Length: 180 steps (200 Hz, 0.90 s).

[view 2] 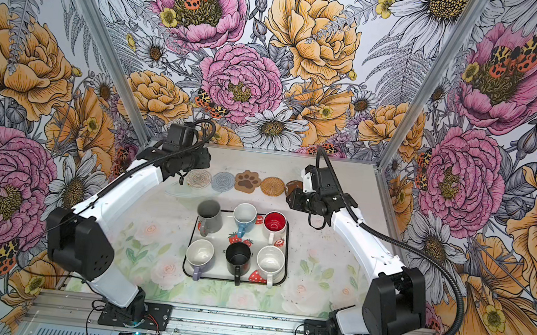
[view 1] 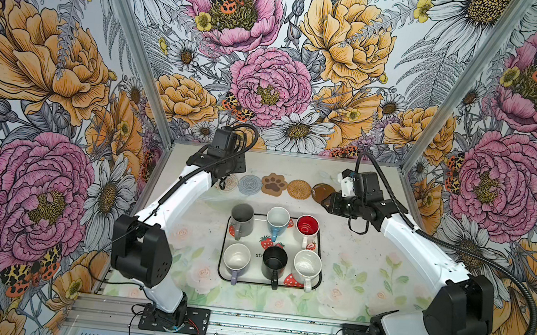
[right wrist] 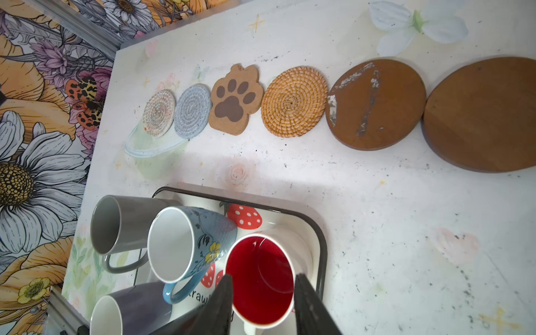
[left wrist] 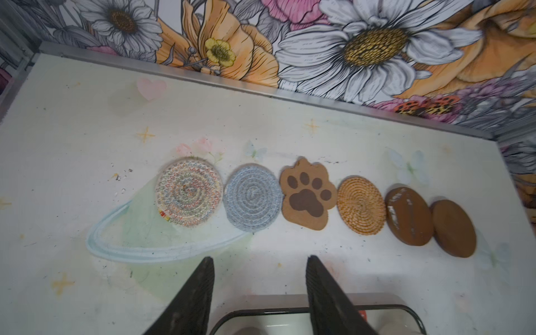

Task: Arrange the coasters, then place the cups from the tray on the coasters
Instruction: 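Raise the left gripper while the right gripper lowers toward the red-inside mug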

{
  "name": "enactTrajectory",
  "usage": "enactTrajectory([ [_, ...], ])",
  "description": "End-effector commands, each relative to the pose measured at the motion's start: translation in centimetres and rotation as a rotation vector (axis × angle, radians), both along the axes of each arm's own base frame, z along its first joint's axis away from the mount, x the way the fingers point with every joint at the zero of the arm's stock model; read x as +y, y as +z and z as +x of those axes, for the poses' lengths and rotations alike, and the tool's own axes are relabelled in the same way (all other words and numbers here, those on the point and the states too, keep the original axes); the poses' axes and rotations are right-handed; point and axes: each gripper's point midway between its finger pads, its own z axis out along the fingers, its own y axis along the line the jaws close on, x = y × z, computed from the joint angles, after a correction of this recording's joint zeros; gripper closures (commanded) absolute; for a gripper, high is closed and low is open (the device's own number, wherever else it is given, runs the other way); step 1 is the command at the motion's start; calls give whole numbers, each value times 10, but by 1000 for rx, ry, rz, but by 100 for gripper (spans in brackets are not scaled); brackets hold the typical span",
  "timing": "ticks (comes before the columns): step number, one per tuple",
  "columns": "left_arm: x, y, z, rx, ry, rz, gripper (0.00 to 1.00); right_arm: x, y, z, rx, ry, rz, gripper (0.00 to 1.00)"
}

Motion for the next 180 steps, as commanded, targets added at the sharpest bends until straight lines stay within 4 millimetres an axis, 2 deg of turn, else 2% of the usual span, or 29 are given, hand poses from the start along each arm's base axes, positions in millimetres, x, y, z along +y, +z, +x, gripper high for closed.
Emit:
enactTrajectory([
  [1, -15, 48, -12, -192, -4, -121, 41, -5, 4, -16, -27, -1, -69, 62],
  [27, -19, 62, -47, -288, 17, -187, 38, -4, 0, -33, -29, -12, -84, 59],
  [47, -23, 59, -69, -349, -3, -253, 32, -4, -8, -42, -21, -26, -104, 58],
  [67, -26, 58, -80, -361, -30, -285, 30, 2, -20, -47, 6, -24, -124, 57],
  [115, -26, 42, -90, -353, -38, -274, 26, 25, -51, -62, 77, 10, -182, 53],
  [180, -24, 34, -89, -371, -39, -249, 22, 42, -67, -78, 122, 43, -199, 48],
])
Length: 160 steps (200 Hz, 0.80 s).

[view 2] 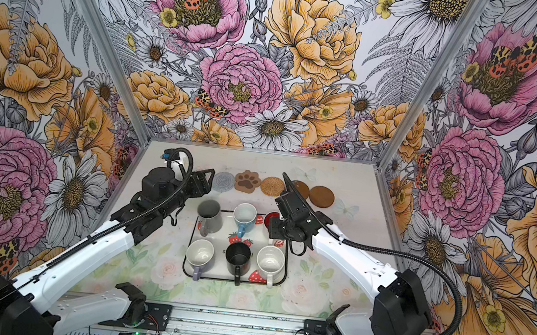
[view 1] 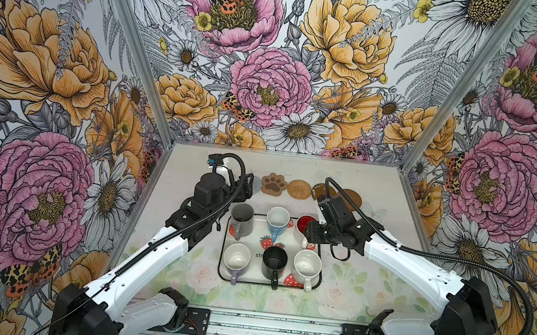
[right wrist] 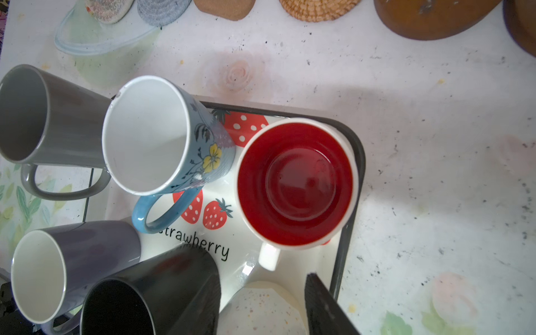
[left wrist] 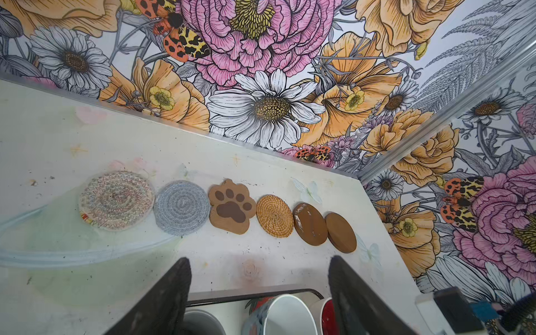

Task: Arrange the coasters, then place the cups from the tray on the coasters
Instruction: 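Raise the left gripper while the right gripper lowers toward the red-inside mug, then lower the right gripper into the red-inside mug and grip it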

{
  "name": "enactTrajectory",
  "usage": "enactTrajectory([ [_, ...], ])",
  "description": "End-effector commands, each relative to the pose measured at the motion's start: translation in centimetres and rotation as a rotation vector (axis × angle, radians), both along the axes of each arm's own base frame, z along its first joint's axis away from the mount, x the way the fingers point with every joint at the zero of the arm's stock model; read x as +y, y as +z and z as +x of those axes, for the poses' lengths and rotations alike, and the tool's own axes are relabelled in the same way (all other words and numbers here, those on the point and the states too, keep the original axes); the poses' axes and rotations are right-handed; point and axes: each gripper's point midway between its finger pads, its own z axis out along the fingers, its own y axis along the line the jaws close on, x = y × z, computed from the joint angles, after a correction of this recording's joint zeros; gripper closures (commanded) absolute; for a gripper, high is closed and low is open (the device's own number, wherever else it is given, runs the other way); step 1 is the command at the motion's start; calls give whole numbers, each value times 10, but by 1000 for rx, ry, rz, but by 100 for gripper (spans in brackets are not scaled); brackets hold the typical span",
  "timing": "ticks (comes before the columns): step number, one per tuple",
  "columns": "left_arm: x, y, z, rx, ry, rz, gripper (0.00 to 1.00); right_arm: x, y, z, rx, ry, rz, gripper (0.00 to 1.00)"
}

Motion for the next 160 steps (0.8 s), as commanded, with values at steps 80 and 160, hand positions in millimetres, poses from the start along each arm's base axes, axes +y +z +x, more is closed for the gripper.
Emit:
enactTrajectory([
  [80, 8, 5, 4, -41, 29, 24, 21, -1, -31, -10, 73, -44, -53, 47],
  [160, 4, 3, 5, -28, 1, 16, 21, 8, -49, -6, 126, -60, -72, 47],
])
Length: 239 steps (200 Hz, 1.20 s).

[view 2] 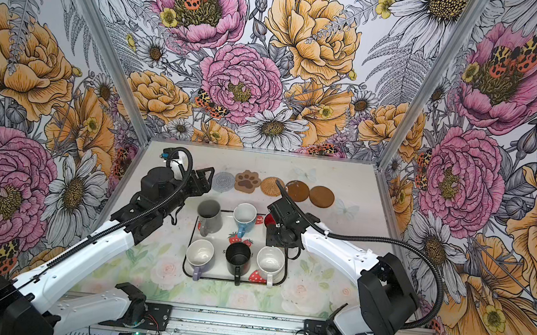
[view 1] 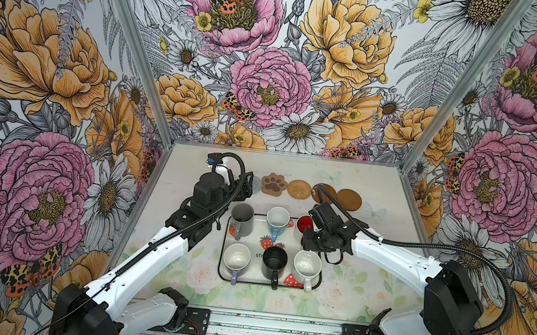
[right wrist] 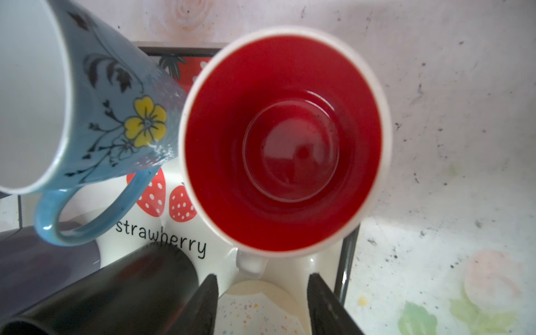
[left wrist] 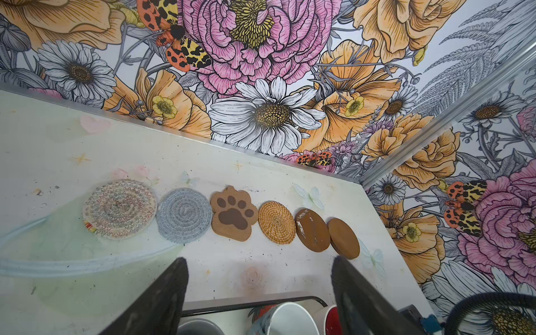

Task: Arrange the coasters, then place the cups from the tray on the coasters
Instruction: 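Lower the right gripper into the red-inside mug and grip it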

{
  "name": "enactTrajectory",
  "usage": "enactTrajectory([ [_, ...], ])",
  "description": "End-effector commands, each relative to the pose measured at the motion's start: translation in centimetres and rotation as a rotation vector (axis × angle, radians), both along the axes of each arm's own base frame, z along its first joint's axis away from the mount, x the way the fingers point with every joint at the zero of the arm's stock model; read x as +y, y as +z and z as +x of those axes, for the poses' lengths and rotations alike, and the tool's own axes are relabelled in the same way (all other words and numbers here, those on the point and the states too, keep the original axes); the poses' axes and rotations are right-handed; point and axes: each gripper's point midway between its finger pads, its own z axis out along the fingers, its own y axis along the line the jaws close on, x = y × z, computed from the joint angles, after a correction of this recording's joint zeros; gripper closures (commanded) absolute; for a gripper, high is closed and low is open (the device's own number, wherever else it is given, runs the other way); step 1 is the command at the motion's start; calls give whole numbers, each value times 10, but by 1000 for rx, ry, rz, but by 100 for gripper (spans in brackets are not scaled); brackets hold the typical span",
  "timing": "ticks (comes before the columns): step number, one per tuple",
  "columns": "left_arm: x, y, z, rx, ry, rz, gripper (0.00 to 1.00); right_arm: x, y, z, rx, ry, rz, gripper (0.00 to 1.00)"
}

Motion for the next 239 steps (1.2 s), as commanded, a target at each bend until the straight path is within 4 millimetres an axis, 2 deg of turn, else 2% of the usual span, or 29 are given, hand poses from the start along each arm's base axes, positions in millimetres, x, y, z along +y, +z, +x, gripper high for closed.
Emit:
enactTrajectory([
  [1, -1, -1, 2, -7, -13, 6, 21, 7, 3, 7, -17, -16, 6, 47],
  [36, -1, -6, 5, 2, -7, 1, 21, 2, -3, 10, -20, -37, -30, 46],
  [91, 0, -18, 14, 32, -6, 11, 21, 5, -16, 14, 10, -42, -58, 46],
  [156, 7, -32, 22, 72, 8, 9, 21, 3, -20, 25, 2, -59, -87, 46],
  [191, 8, -35, 24, 79, 9, 8, 21, 1, -23, 29, 0, -63, -101, 51],
  [239, 8, -34, 24, 79, 6, 5, 21, -4, -17, 32, -32, -73, -116, 64],
])
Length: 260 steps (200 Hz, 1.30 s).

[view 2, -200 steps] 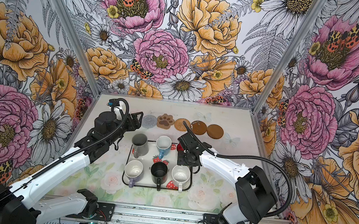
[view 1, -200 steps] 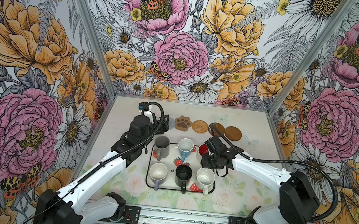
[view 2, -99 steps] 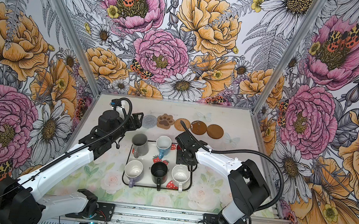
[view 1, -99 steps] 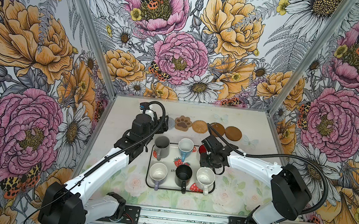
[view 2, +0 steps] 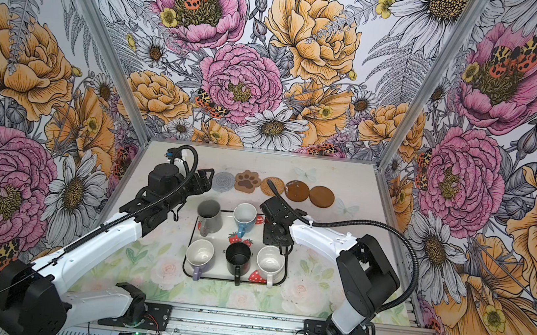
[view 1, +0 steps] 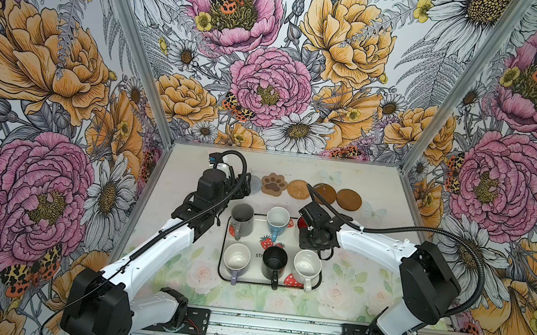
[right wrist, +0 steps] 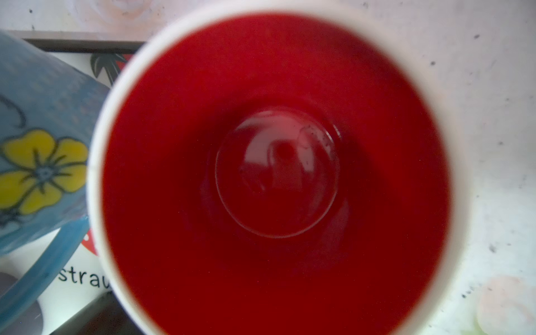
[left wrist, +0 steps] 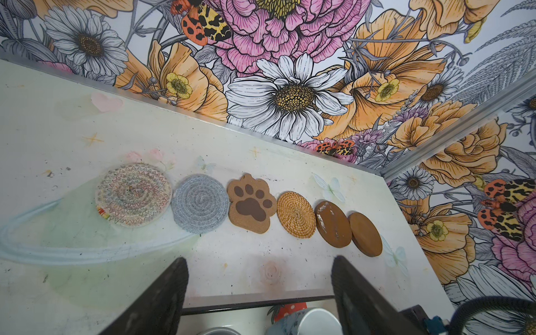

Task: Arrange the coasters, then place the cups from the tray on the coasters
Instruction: 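Lower the right gripper into the red-inside mug and grip it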

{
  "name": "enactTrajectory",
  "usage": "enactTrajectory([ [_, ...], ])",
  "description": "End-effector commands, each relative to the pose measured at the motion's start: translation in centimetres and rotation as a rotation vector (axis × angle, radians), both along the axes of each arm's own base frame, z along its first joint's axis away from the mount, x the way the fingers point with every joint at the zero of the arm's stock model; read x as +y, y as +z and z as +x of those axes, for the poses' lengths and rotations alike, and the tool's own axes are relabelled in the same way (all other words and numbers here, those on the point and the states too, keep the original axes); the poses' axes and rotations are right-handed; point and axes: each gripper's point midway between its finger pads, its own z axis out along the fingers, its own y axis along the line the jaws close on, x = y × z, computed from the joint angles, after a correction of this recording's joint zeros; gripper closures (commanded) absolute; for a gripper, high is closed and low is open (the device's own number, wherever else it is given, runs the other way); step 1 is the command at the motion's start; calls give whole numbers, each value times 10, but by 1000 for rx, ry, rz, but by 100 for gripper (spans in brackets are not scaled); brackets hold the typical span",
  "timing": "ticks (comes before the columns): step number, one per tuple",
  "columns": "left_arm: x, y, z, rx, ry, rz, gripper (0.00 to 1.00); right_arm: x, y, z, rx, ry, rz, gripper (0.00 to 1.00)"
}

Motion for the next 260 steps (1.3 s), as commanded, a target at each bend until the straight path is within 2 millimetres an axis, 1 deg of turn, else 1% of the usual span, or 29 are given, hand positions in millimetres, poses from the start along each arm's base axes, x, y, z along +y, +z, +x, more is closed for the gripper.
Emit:
enactTrajectory([
  [1, 0, 0, 2, -6, -8, -17, 21, -4, 11, 13, -54, -22, -17, 64],
  [30, 1, 0, 1, -4, -7, -16, 21, -6, 13, 14, -64, -24, -21, 79],
  [64, 1, 0, 0, -6, -7, -16, 21, -4, 13, 15, -64, -9, -20, 100],
  [108, 1, -1, 1, -3, -8, -16, 21, -7, 22, 15, -85, 27, -40, 100],
  [192, 4, -3, 3, 4, -3, -14, 21, -6, 60, 25, -173, 136, -69, 100],
  [260, 6, -4, 3, 7, 5, -13, 21, -7, 74, 31, -205, 163, -83, 100],
])
